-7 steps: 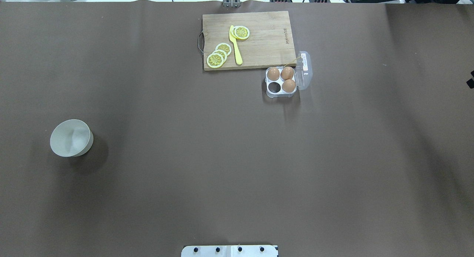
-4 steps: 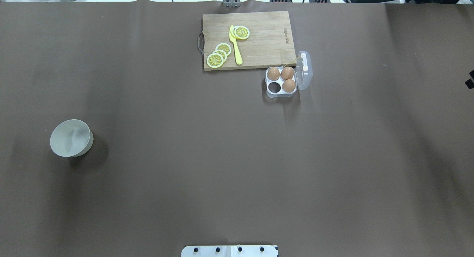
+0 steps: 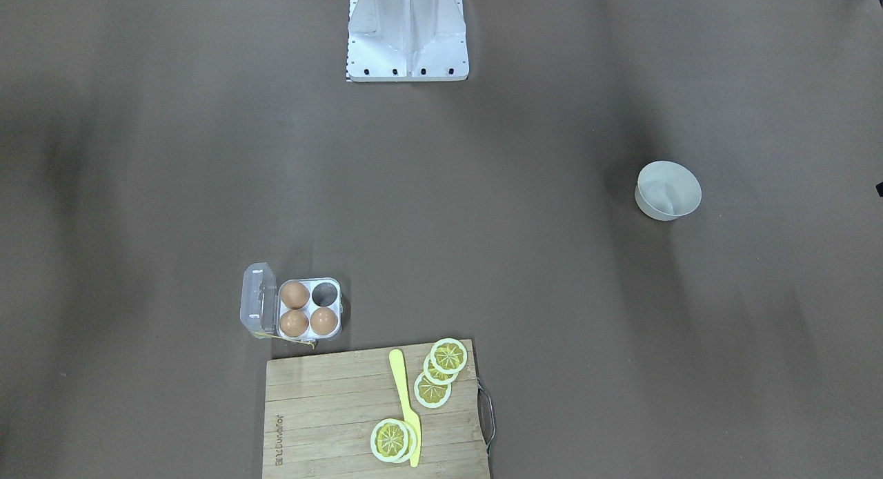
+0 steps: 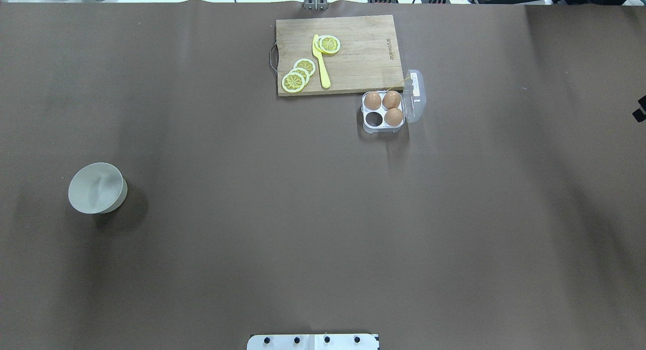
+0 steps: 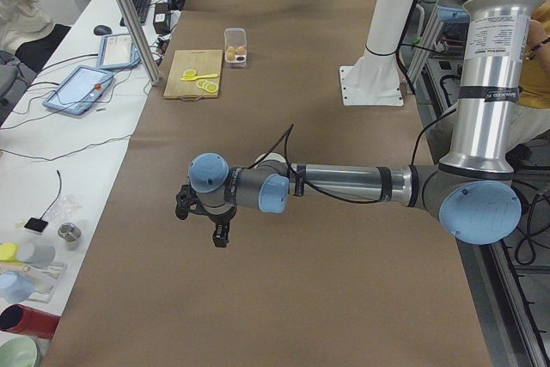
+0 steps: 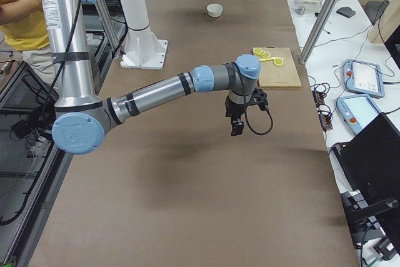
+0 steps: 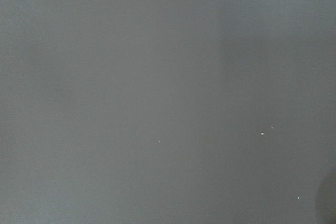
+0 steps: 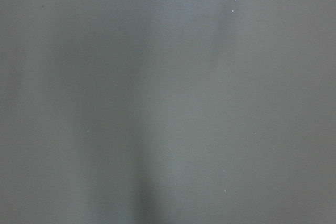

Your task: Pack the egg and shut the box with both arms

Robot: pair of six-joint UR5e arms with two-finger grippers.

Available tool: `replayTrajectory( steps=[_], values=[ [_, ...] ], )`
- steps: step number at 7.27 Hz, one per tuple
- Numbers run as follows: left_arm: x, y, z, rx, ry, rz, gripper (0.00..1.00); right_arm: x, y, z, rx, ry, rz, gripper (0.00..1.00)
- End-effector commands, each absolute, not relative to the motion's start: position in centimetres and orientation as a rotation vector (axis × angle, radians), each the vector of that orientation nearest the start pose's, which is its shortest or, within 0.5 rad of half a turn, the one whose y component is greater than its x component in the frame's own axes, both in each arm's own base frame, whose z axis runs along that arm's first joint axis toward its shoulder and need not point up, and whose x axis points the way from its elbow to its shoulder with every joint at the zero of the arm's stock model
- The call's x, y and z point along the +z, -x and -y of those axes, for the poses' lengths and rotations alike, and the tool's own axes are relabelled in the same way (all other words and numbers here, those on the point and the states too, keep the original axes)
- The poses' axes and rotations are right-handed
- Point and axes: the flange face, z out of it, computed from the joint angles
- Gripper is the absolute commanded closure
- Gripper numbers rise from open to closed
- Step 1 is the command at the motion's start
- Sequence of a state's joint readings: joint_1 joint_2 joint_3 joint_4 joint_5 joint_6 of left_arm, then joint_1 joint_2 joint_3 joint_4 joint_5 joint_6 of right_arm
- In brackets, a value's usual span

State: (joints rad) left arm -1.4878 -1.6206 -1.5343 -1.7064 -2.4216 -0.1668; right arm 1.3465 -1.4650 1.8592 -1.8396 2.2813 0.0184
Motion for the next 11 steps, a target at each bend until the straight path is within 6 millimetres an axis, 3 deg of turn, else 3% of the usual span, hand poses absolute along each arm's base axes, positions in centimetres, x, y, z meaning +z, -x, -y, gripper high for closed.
replayTrajectory(
  steps=[1, 5, 6, 8, 10, 11],
  values=[
    [63.2, 1.8, 52.3, -0.039, -0.028, -0.849, 0.03, 49.7, 4.9, 51.8, -0.242, -0.032, 0.72, 0.0],
    [63.6, 2.5, 52.1, -0.045, -0.049, -0.787, 0.03, 50.2, 5.5, 51.8, -0.252, -0.021, 0.708, 0.0],
    [63.6, 2.5, 52.0, -0.045, -0.049, -0.787, 0.03, 49.4, 6.8, 52.5, -0.274, -0.027, 0.715, 0.0],
    [63.4, 2.6, 52.1, -0.047, -0.051, -0.788, 0.03, 45.7, 11.3, 56.3, -0.293, -0.04, 0.735, 0.06],
    [63.5, 2.6, 52.1, -0.044, -0.051, -0.789, 0.03, 43.0, 15.5, 60.1, -0.3, -0.012, 0.794, 0.47],
    [63.6, 2.6, 52.0, -0.045, -0.05, -0.789, 0.03, 42.7, 16.9, 61.0, -0.317, -0.006, 0.822, 0.62]
  ],
)
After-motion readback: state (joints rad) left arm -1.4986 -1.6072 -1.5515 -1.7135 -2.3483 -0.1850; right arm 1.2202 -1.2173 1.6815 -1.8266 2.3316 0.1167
